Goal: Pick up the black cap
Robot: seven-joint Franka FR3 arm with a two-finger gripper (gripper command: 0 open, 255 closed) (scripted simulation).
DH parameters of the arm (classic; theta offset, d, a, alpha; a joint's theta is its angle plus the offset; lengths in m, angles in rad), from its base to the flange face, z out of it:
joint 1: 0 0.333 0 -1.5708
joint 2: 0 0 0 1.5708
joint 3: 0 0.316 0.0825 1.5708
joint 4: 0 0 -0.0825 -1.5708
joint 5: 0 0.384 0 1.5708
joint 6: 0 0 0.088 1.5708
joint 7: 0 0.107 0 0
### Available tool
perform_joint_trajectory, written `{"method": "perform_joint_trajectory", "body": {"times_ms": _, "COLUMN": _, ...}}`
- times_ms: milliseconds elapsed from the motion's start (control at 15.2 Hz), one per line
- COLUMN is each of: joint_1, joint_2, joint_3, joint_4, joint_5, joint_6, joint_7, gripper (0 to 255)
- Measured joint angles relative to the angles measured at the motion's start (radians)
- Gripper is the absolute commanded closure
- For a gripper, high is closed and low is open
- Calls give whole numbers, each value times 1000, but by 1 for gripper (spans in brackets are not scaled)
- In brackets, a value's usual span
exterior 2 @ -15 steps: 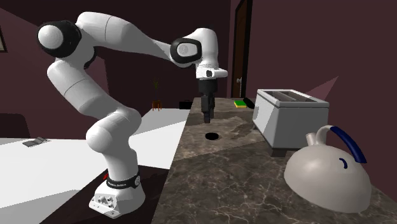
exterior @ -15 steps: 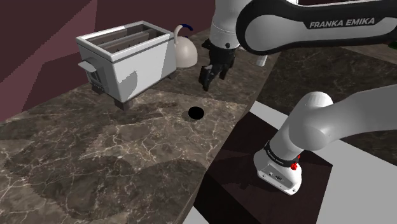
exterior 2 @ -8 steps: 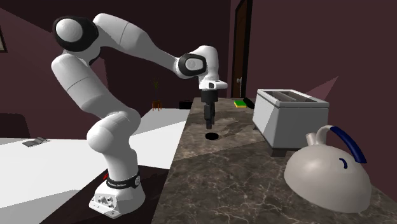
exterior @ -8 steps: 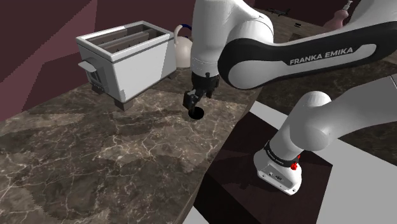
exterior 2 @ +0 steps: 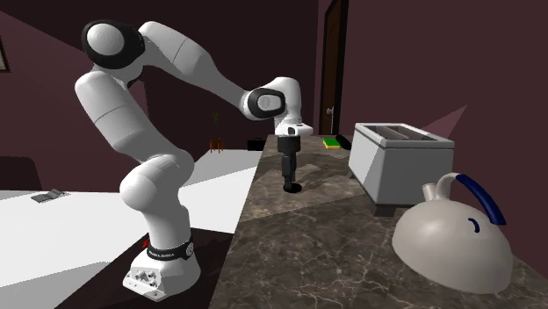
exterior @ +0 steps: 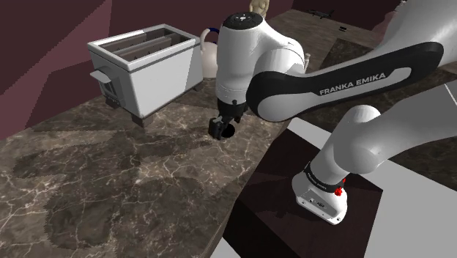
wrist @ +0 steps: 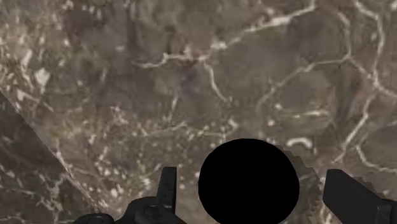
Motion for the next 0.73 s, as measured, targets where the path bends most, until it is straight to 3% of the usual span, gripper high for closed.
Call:
{"method": "perform_joint_trajectory", "body": {"times_ms": 66, "joint_1": -1, "joint_2": 4, "joint_3": 2, "joint_4": -3, "joint_5": 0, "joint_6": 6, "joint_7": 2, "gripper": 255}}
{"method": "perform_joint_trajectory", "body": {"times_ms": 726, "joint_1": 0, "joint_2": 4, "joint_3": 3, "joint_4": -6, "joint_5": 0, "joint_6": 14, "joint_7": 3, "gripper": 255}}
